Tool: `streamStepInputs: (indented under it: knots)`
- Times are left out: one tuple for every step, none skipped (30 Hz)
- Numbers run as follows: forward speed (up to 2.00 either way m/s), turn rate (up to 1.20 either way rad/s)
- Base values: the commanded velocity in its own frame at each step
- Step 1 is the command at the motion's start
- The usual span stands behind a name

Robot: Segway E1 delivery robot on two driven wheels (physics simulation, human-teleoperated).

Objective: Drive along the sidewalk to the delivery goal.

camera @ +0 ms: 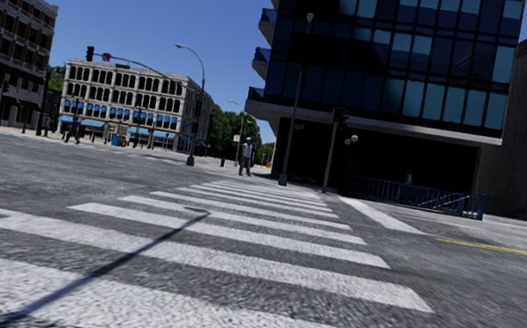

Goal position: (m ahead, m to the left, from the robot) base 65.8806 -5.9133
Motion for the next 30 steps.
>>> streamStepInputs:
  knots:
    - [1.26, 0.0]
    - [1.26, 0.0]
    - [1.26, 0.0]
    - [1.31, 0.0]
    - [2.0, 0.0]
    - [2.0, 0.0]
    - [2.0, 0.0]
    - [2.0, 0.0]
    - [2.0, 0.0]
    - [2.0, 0.0]
    - [2.0, 0.0]
    - [2.0, 0.0]
    - [2.0, 0.0]
    - [2.0, 0.0]
    - [2.0, 0.0]
    - [2.0, 0.0]
    - [2.0, 0.0]
    - [2.0, 0.0]
    - [2.0, 0.0]
    - [2.0, 0.0]
    - [2.0, 0.0]
    - [2.0, 0.0]
    - [2.0, 0.0]
    - [2.0, 0.0]
    - [2.0, 0.0]
    - [2.0, 0.0]
    - [2.0, 0.0]
    - [2.0, 0.0]
    - [2.0, 0.0]
    - [2.0, 0.0]
